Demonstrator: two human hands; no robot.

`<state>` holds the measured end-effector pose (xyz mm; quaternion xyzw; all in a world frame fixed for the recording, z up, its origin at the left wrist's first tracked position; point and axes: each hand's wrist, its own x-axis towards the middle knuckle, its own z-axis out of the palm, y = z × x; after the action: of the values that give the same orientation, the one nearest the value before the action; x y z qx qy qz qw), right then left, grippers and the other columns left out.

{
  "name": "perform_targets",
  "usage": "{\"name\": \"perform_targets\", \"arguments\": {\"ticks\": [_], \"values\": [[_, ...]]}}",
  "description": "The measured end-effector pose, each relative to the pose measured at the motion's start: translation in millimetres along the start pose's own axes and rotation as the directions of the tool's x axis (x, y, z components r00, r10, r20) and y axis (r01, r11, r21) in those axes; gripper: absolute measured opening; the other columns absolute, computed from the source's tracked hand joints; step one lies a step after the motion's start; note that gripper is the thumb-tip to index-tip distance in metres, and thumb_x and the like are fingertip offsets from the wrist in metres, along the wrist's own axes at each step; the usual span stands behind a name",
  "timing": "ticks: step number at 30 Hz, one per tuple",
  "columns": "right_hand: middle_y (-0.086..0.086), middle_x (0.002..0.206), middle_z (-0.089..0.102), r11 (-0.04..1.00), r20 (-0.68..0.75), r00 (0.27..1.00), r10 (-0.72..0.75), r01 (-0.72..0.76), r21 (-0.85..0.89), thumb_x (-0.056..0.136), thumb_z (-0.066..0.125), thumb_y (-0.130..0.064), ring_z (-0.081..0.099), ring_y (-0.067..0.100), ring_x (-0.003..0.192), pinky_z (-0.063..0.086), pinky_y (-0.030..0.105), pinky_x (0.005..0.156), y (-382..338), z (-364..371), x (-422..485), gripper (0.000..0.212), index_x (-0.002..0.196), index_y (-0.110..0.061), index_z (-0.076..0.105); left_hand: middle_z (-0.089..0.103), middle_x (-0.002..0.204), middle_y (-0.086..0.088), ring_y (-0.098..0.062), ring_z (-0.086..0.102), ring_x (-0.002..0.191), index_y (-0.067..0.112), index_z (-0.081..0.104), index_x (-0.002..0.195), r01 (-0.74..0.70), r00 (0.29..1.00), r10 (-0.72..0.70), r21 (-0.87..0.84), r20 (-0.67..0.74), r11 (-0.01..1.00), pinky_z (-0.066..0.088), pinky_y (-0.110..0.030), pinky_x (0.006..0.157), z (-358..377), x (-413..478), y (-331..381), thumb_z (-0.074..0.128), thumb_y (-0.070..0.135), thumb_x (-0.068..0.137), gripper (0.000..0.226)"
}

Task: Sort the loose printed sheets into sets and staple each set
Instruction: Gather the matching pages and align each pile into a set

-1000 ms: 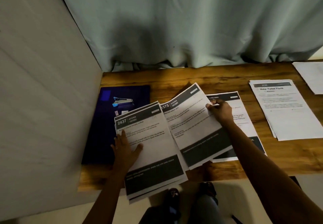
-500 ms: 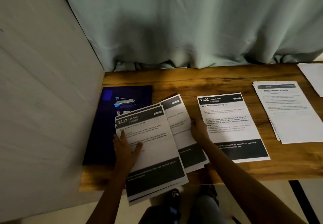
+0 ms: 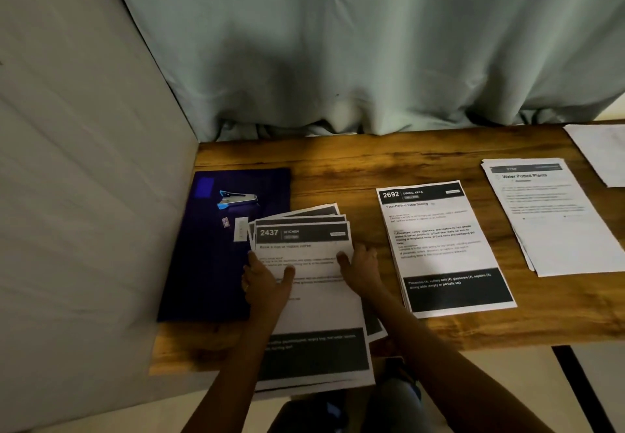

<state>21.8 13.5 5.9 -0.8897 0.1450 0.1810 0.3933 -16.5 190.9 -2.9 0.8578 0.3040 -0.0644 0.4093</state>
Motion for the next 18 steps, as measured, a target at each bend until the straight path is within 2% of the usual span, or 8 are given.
{"name": "perform_targets", "arguments": {"ticks": [3, 8, 9, 11, 12, 14, 16, 18], "values": [[0.015, 0.132, 0.045, 0.99, 0.008, 1.0, 0.021, -0.022, 0.141, 0.087, 0.064, -0.022, 0.047, 0.032, 0.123, 0.045, 0.046, 0.1, 2, -1, 0, 0.052, 0.128, -0.007, 0.037, 0.036, 0.143, -0.018, -0.037, 0.032, 0.133, 0.015, 0.011, 0.149, -0.002, 1.0, 0.002, -0.056, 0.01, 0.998, 0.028, -0.055, 0.11, 6, -2, 8, 0.073, 0.03, 0.078, 0.096], [0.012, 0.123, 0.055, 0.96, 0.022, 0.998, 0.062, -0.065, 0.271, 0.086, 0.064, -0.008, 0.055, 0.029, 0.116, 0.05, 0.038, 0.089, 7, -7, -3, 0.045, 0.125, -0.005, 0.041, 0.044, 0.137, -0.02, -0.036, 0.047, 0.124, 0.012, 0.0, 0.15, 0.078, 0.997, -0.082, -0.186, -0.015, 0.979, 0.044, -0.051, 0.1, 2, -7, 17, 0.064, 0.011, 0.087, 0.09], [0.011, 0.122, 0.057, 0.955, 0.03, 0.997, 0.065, -0.071, 0.288, 0.087, 0.062, -0.007, 0.057, 0.029, 0.114, 0.051, 0.037, 0.088, 9, -8, -4, 0.042, 0.123, -0.004, 0.043, 0.048, 0.134, -0.02, -0.036, 0.052, 0.119, 0.01, 0.004, 0.149, 0.101, 0.994, -0.107, -0.213, -0.019, 0.972, 0.048, -0.049, 0.095, -1, -9, 18, 0.06, 0.007, 0.089, 0.083], [0.01, 0.117, 0.06, 0.949, 0.061, 0.997, 0.055, -0.072, 0.309, 0.089, 0.059, -0.008, 0.06, 0.027, 0.109, 0.052, 0.032, 0.081, 11, -10, -6, 0.028, 0.116, -0.006, 0.05, 0.053, 0.126, -0.021, -0.036, 0.058, 0.11, 0.004, 0.025, 0.14, 0.109, 0.993, -0.116, -0.208, -0.022, 0.972, 0.053, -0.044, 0.085, -7, -11, 20, 0.054, 0.002, 0.091, 0.058], [0.01, 0.115, 0.062, 0.943, 0.078, 0.996, 0.048, -0.07, 0.325, 0.09, 0.057, -0.008, 0.061, 0.025, 0.105, 0.052, 0.03, 0.078, 11, -13, -6, 0.021, 0.111, -0.007, 0.053, 0.055, 0.123, -0.021, -0.035, 0.059, 0.107, 0.003, 0.033, 0.132, 0.089, 0.995, -0.095, -0.197, -0.02, 0.976, 0.055, -0.041, 0.08, -10, -13, 21, 0.052, 0.001, 0.091, 0.045], [0.008, 0.11, 0.063, 0.929, 0.075, 0.997, 0.019, -0.046, 0.367, 0.091, 0.056, -0.01, 0.063, 0.02, 0.095, 0.052, 0.026, 0.07, 7, -22, -8, 0.017, 0.108, -0.009, 0.056, 0.057, 0.12, -0.019, -0.032, 0.061, 0.103, 0.004, 0.04, 0.126, 0.015, 0.999, -0.021, -0.212, -0.025, 0.977, 0.055, -0.037, 0.077, -15, -16, 28, 0.049, 0.0, 0.091, 0.036], [0.009, 0.105, 0.065, 0.915, -0.006, 1.0, -0.023, 0.023, 0.404, 0.091, 0.057, -0.012, 0.062, 0.015, 0.085, 0.051, 0.023, 0.065, -5, -36, -9, 0.016, 0.106, -0.009, 0.058, 0.057, 0.121, -0.018, -0.03, 0.061, 0.103, 0.006, 0.039, 0.128, -0.087, 0.996, 0.077, -0.255, -0.05, 0.963, 0.054, -0.033, 0.077, -21, -19, 42, 0.047, -0.001, 0.092, 0.038], [0.01, 0.1, 0.067, 0.891, -0.125, 0.99, -0.059, 0.109, 0.442, 0.091, 0.058, -0.015, 0.063, 0.018, 0.083, 0.053, 0.029, 0.069, -19, -52, -7, 0.018, 0.108, -0.009, 0.06, 0.057, 0.123, -0.017, -0.029, 0.061, 0.105, 0.006, 0.038, 0.13, -0.216, 0.975, 0.19, -0.275, -0.117, 0.937, 0.054, -0.028, 0.075, -29, -20, 65, 0.047, -0.001, 0.093, 0.038]]}}
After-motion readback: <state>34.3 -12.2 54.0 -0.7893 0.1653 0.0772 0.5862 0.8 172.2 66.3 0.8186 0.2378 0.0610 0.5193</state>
